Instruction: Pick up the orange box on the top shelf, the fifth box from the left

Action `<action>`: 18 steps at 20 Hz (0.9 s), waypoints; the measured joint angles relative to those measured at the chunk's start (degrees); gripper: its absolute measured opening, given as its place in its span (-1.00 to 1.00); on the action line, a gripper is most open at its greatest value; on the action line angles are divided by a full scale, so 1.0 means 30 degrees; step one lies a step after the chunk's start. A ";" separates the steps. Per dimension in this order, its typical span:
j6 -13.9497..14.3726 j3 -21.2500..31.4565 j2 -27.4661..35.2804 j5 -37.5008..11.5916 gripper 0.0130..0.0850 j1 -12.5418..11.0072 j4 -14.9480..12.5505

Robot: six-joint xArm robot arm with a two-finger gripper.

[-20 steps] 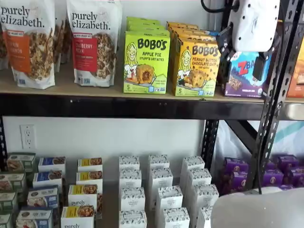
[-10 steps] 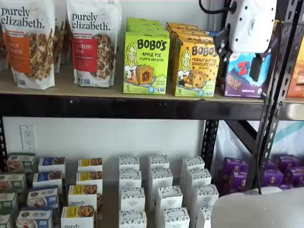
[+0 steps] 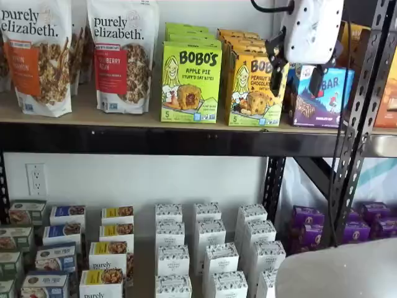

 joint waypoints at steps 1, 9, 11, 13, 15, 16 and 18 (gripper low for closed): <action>-0.0063 -0.0094 0.0234 -0.0262 1.00 -0.0077 -0.0032; -0.1001 -0.1354 0.2596 -0.2047 1.00 -0.1169 0.0719; -0.1129 -0.1612 0.3034 -0.2399 1.00 -0.1309 0.0917; -0.1186 -0.1848 0.3418 -0.2717 1.00 -0.1364 0.1078; -0.1137 -0.2080 0.3783 -0.2940 1.00 -0.1308 0.1115; -0.1090 -0.2195 0.3957 -0.2996 1.00 -0.1256 0.1097; -0.0963 -0.2450 0.4326 -0.3050 1.00 -0.1120 0.0968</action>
